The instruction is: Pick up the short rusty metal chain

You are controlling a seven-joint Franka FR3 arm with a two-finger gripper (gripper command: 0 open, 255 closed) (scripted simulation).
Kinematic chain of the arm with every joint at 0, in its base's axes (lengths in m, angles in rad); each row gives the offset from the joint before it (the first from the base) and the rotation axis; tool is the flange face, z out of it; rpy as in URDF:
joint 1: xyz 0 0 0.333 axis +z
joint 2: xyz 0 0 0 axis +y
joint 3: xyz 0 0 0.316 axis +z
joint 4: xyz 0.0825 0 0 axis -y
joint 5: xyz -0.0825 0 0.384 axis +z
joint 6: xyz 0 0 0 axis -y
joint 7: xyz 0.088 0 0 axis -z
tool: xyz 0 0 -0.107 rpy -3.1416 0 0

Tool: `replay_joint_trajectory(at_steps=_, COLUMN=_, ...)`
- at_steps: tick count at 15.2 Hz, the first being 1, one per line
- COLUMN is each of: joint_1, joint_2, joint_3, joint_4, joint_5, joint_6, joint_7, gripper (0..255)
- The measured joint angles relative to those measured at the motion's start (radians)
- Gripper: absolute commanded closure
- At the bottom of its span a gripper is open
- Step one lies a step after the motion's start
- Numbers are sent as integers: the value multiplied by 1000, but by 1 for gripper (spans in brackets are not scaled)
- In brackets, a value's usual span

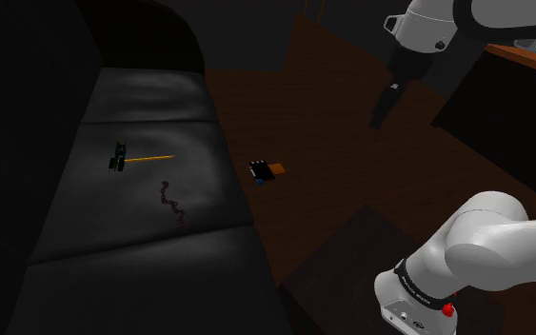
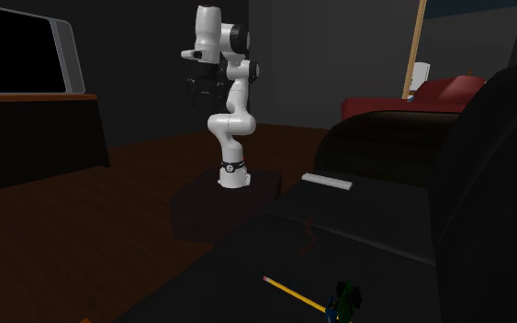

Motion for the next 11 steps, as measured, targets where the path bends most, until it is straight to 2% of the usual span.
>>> replay_joint_trajectory(at_steps=4, joint_1=12, joint_2=38, joint_3=37, joint_4=-5, joint_5=21, joint_6=39, joint_7=40, gripper=0)
replay_joint_trajectory(at_steps=11, joint_1=39, joint_2=212, joint_3=152, joint_4=13, joint_5=66, joint_6=186, joint_7=169, gripper=0)
